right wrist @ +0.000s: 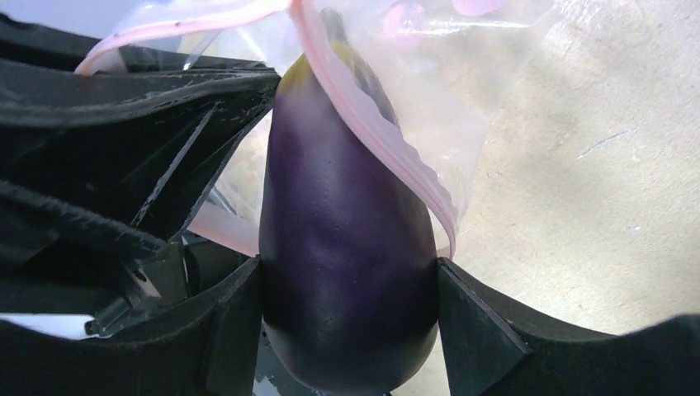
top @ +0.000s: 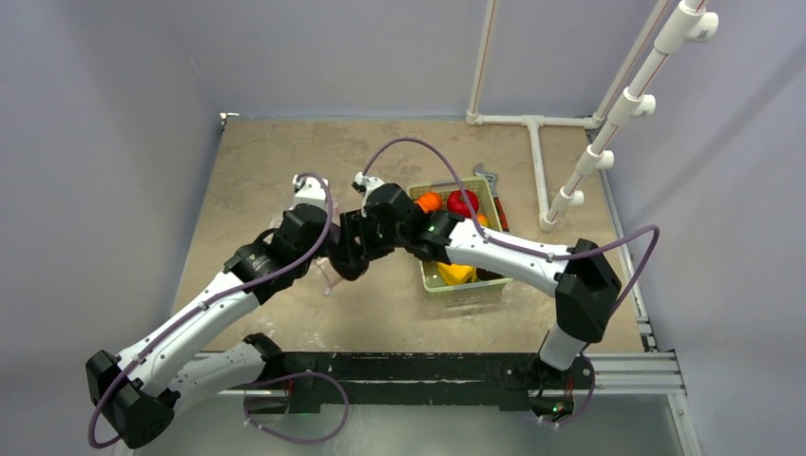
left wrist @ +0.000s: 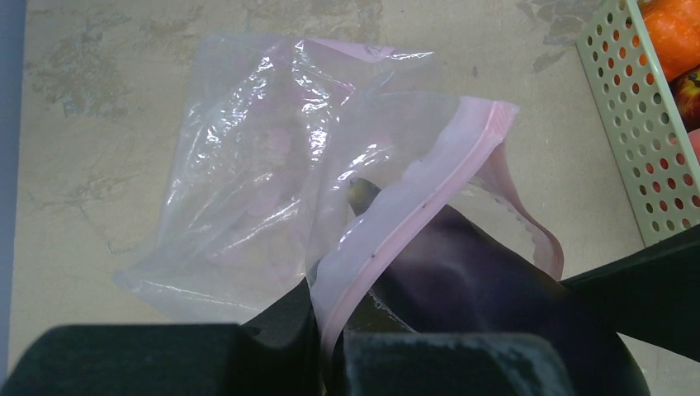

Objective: Place the food in the zip-top bag and seal the zipper

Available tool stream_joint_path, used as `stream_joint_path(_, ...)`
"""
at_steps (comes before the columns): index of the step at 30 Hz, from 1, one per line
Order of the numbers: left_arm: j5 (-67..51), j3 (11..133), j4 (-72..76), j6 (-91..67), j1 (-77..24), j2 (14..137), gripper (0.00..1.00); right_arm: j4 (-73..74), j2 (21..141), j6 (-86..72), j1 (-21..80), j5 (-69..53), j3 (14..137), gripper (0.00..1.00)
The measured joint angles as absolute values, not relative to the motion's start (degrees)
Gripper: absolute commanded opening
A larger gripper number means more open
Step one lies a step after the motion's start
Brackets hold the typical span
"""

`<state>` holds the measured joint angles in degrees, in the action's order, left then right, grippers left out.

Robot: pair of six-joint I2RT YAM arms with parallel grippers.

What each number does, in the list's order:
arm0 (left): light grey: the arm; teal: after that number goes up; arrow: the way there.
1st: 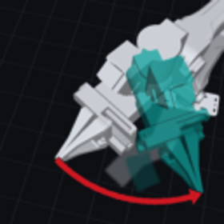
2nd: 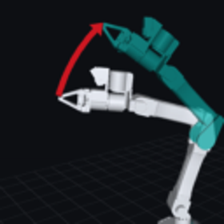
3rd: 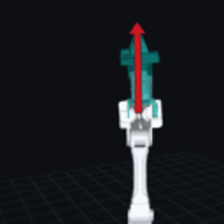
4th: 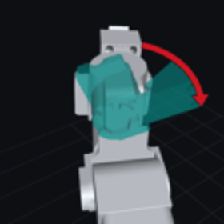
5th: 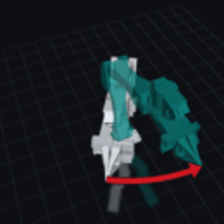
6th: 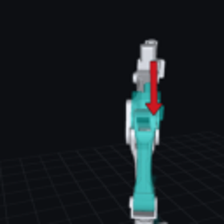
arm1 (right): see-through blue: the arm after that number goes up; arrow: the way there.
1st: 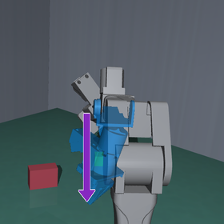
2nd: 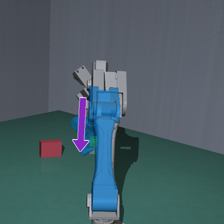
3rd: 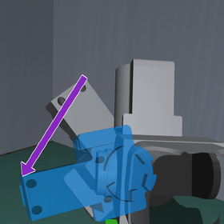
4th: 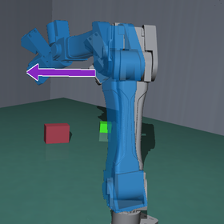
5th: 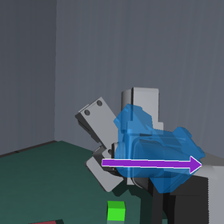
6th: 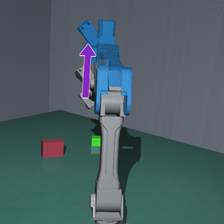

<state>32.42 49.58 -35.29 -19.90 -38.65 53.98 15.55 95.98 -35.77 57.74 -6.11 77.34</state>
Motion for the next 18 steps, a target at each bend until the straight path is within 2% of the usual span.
stream_joint_path(3, 32.42, 49.58, -35.31, -19.90, -38.65, 53.98, 0.00, 15.90, 97.30, -37.65, 57.74, -4.84, 78.50, 0.17)
stream_joint_path(5, 32.42, 49.58, -35.33, -19.90, -38.65, 53.98, 0.00, 15.88, 98.26, -39.00, 57.74, -3.62, 79.59, 0.24)
stream_joint_path(9, 32.40, 49.58, -35.33, -19.90, -38.65, 53.98, 0.00, 15.40, 99.35, -41.56, 57.74, -0.89, 81.41, 0.32)
stream_joint_path(12, 32.40, 49.58, -35.31, -19.90, -38.65, 53.98, 0.00, 14.76, 99.94, -43.44, 57.74, 1.02, 82.32, 0.43)
stream_joint_path(16, 32.42, 49.58, -35.33, -19.90, -38.65, 53.98, 0.00, 13.80, 101.34, -45.32, 57.74, 2.76, 83.57, 0.67)
stream_joint_path(18, 32.38, 49.58, -35.31, -19.92, -38.63, 53.91, 0.00, 12.93, 102.15, -46.15, 57.74, 3.57, 83.81, 0.75)
